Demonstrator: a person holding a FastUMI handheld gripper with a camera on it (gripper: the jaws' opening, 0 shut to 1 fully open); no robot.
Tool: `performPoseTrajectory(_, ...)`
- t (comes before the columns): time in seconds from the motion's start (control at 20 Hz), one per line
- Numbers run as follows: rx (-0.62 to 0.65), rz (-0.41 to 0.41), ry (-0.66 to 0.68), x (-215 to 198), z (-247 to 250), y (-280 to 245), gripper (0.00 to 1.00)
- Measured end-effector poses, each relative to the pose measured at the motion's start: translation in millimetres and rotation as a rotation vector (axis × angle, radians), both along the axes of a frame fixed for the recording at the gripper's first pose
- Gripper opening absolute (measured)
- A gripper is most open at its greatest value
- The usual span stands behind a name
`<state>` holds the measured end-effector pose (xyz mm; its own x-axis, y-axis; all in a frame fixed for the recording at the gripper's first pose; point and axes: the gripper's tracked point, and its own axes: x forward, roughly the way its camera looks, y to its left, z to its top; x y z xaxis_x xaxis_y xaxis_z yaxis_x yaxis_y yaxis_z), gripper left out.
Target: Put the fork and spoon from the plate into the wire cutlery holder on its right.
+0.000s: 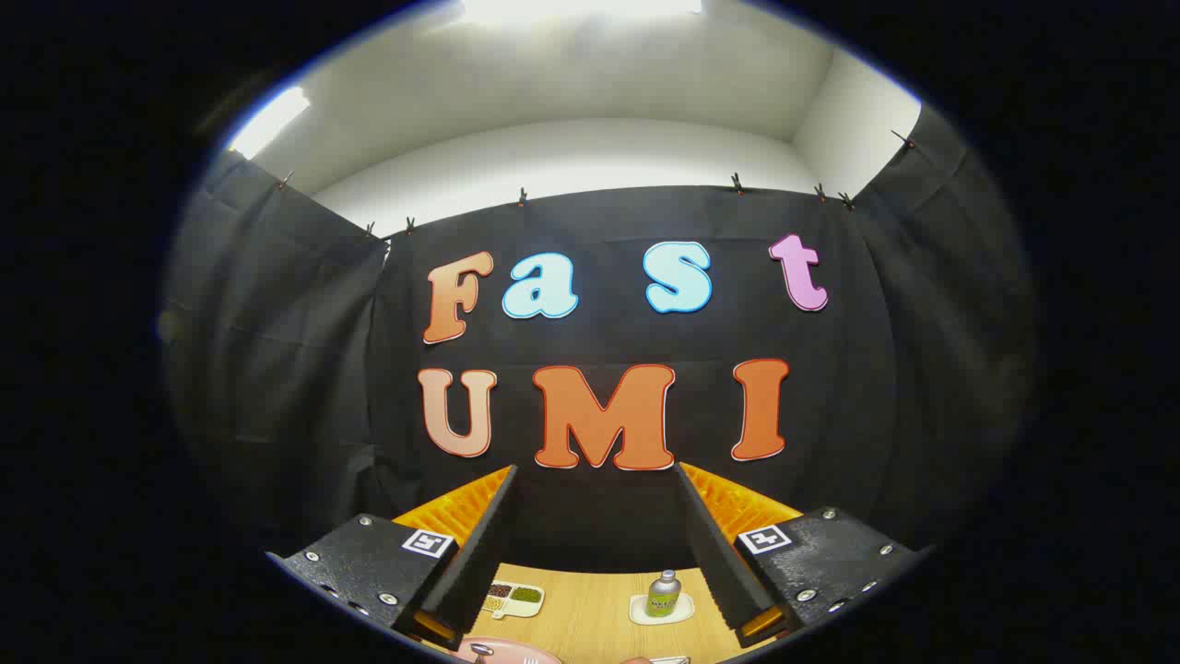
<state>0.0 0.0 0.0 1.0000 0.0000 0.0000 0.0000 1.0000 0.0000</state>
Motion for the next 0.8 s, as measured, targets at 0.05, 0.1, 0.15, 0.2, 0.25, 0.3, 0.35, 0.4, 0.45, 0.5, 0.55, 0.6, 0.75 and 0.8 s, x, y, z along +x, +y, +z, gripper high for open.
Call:
performPoseTrajectory(0.05, -0.011, -0.002, -0.006, 1, 2, 0, 0.96)
performPoseTrajectory(0.1, -0.015, 0.000, -0.010, 3, 3, 1, 0.96)
performPoseTrajectory(0.15, -0.013, 0.002, -0.008, 3, 1, 1, 0.96)
performPoseTrajectory(0.2, -0.006, 0.014, -0.006, 2, 0, 5, 0.96)
performPoseTrajectory(0.25, -0.001, 0.025, -0.009, 1, -1, 8, 0.96)
performPoseTrajectory(0.3, 0.003, 0.035, -0.009, 2, -1, 11, 0.96)
performPoseTrajectory(0.35, 0.004, 0.043, -0.006, 2, -4, 14, 0.96)
performPoseTrajectory(0.4, 0.000, 0.043, -0.005, 3, -6, 15, 0.96)
performPoseTrajectory(0.45, -0.003, 0.042, -0.003, 2, -8, 16, 0.96)
performPoseTrajectory(0.5, -0.006, 0.048, -0.002, 1, -10, 18, 0.96)
performPoseTrajectory(0.55, -0.006, 0.053, 0.000, 1, -12, 21, 0.96)
performPoseTrajectory(0.6, -0.002, 0.061, 0.005, 1, -14, 25, 0.96)
performPoseTrajectory(0.75, 0.020, 0.088, 0.017, 0, -22, 37, 0.96)
performPoseTrajectory(0.8, 0.020, 0.088, 0.020, 1, -24, 39, 0.96)
